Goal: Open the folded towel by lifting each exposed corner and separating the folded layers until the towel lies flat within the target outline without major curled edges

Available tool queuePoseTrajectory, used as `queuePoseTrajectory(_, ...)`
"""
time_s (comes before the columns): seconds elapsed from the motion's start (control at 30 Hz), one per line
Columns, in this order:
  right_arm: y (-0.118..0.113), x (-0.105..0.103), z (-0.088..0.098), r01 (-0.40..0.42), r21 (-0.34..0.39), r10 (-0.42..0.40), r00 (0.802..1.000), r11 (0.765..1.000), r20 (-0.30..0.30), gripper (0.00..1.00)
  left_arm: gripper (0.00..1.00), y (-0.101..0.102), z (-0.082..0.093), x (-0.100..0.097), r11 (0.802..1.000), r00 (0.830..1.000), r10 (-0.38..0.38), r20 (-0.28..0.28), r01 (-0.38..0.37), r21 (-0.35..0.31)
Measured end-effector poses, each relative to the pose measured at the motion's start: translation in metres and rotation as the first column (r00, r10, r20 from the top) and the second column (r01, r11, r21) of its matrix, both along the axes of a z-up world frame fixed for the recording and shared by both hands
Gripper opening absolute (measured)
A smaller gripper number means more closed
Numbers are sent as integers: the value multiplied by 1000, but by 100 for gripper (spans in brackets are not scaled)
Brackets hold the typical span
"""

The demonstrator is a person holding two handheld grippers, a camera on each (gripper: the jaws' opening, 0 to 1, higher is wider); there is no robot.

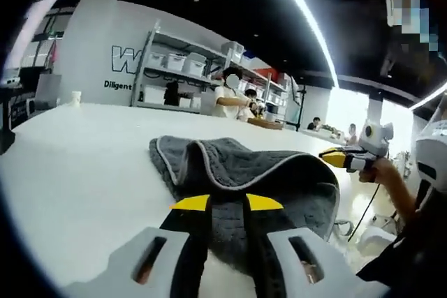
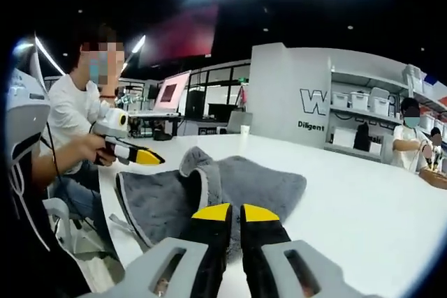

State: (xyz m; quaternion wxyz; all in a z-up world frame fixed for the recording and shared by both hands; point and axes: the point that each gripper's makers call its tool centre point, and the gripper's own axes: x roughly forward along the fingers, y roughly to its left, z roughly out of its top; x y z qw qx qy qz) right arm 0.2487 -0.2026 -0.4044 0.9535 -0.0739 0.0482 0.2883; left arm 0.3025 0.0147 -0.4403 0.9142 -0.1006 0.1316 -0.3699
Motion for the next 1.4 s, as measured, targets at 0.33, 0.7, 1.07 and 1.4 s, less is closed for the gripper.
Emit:
queuePoseTrajectory(0.33,6,1,2,-24,1,24,1000,1000,8,0,33,-20,-1,19,999,998,-30,-50,28,-37)
queuePoseTrajectory(0.7,19,6,-1,-69,-2,69,998,998,3,0,23,-29,5,37,995,1000,-9,-28,6,-103)
queuePoseTrajectory(1.07,19,5,1,-69,1,69,998,998,8,0,16,-28,12,48,983,999,18,-29,-23,-182)
queuePoseTrajectory(1.4,20,9,7,-86,-17,86,996,996,19,0,1,-34,5,48,986,998,30,-52,-38,-165)
